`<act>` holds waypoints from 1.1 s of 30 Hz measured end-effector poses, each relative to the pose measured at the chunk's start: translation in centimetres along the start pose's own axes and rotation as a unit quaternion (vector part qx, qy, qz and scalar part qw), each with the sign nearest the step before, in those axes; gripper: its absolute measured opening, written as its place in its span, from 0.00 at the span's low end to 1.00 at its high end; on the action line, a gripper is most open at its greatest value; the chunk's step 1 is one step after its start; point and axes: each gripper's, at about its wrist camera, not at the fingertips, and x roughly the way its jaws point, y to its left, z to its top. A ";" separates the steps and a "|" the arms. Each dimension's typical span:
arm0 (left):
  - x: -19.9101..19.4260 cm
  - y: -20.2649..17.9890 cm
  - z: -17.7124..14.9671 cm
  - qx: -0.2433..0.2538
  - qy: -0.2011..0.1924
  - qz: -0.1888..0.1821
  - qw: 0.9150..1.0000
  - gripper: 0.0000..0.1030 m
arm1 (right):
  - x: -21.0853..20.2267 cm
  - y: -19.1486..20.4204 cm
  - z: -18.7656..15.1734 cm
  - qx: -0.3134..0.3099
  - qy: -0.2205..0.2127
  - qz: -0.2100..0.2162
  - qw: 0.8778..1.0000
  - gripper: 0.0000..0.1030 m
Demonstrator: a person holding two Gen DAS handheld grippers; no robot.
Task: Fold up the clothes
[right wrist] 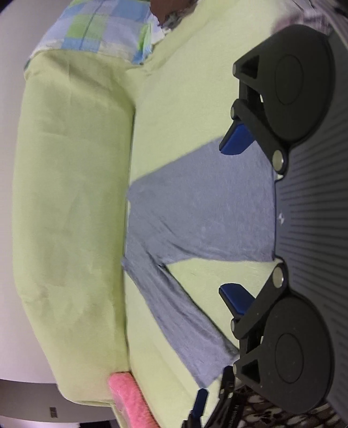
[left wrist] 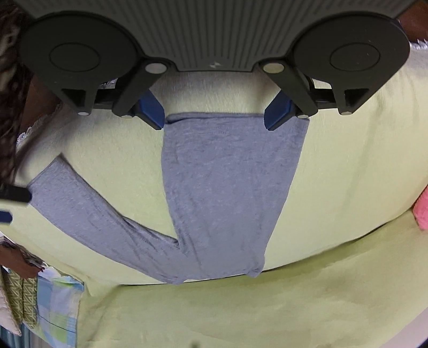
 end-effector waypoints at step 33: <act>-1.7 0.5 -1.6 -0.035 -0.069 0.001 0.997 0.99 | -1.2 -2.5 -1.8 0.023 0.020 0.007 1.000 0.98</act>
